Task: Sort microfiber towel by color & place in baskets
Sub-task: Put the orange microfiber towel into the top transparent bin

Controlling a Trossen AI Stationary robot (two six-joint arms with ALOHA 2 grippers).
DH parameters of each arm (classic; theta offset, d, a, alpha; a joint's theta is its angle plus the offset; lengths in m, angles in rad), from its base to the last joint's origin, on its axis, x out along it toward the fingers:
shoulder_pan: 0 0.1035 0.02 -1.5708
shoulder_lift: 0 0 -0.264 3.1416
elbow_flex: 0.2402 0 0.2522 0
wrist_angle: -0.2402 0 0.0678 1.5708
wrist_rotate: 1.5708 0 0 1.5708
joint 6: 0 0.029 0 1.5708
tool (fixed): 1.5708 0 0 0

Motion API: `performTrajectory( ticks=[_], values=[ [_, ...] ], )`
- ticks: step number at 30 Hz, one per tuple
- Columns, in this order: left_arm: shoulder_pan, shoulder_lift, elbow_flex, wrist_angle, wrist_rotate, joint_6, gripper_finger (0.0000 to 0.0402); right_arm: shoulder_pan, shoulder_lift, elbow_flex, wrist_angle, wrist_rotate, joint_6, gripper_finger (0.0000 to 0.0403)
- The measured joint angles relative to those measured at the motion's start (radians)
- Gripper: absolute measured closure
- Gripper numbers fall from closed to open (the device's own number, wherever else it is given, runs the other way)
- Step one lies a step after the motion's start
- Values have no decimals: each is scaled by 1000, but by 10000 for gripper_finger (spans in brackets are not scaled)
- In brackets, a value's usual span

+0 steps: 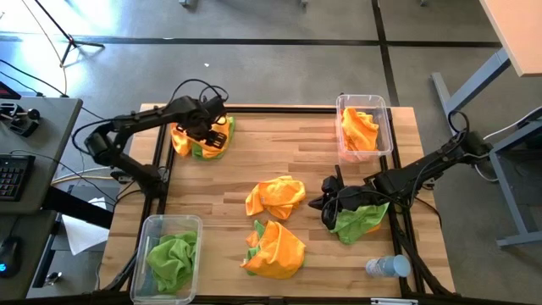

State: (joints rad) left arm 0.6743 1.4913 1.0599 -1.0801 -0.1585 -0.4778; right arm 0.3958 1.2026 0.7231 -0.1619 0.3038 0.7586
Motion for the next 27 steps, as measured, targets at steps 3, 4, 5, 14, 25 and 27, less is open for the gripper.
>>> performTrajectory(
  ticks=[3, 4, 5, 14, 25, 27],
  values=[
    [0, 31, 0, 2, -6, 0, 239, 0, 0, 0, 0, 0, 0, 403],
    [0, 42, 0, 3, -7, 0, 239, 0, 0, 0, -1, 0, 0, 403],
    [0, 52, 0, 3, -8, 0, 239, 0, 0, 0, -1, 0, -4, 403],
    [-4, 116, 0, -1, -86, -19, 239, 0, 0, 0, -2, 0, -8, 403],
    [-20, 90, 0, -12, -84, -8, 239, 0, 1, 0, -2, 15, -8, 403],
    [-39, 62, 0, -17, -85, -10, 238, 0, 1, 0, -2, 15, -8, 403]
  ],
)
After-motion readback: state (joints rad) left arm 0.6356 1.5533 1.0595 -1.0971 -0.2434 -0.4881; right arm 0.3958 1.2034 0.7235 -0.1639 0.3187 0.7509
